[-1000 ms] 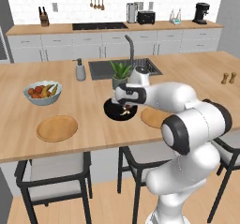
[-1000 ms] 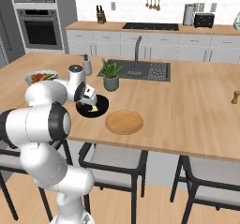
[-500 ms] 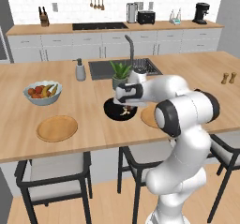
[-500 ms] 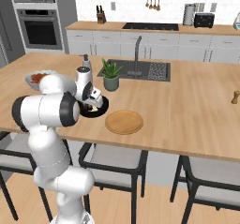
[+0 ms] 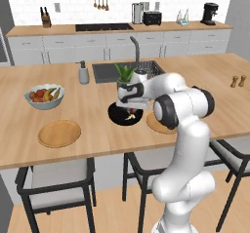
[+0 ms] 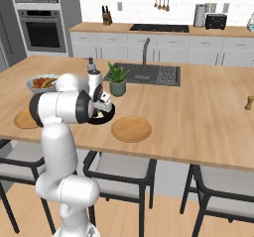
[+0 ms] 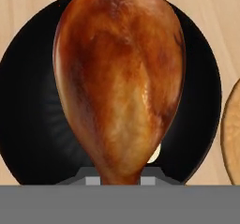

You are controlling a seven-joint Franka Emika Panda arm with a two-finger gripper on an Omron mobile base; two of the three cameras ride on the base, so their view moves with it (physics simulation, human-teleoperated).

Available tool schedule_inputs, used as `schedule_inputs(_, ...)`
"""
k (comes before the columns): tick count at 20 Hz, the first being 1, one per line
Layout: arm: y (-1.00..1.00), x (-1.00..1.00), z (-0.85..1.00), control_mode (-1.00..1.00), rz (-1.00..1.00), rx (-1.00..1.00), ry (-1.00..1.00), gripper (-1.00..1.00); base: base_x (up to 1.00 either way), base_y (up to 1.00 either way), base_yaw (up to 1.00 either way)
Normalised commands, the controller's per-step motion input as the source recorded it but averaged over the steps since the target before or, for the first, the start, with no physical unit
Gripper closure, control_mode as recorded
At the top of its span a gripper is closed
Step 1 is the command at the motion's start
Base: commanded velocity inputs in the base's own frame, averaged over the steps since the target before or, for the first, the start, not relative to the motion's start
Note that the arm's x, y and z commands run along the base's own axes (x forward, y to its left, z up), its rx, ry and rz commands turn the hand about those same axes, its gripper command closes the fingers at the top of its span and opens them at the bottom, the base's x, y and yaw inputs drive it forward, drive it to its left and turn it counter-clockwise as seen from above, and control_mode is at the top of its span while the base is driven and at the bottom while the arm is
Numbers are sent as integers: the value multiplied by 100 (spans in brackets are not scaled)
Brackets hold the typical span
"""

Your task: Pick the chicken drumstick and mushroom from their plates and place them in the bowl. Then put the bowl in the fridge.

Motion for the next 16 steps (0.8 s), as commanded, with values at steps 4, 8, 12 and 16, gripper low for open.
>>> schedule_inputs(4,4,19,-25,-100,0,0,10,100,0,0,0)
schedule_inputs(8,1,12,-30,-100,0,-1,8,100,0,0,0)
schedule_inputs(12,0,15,-27,-100,0,0,3,100,0,0,0)
schedule_inputs(16,0,16,-4,-100,0,0,0,-100,0,0,0)
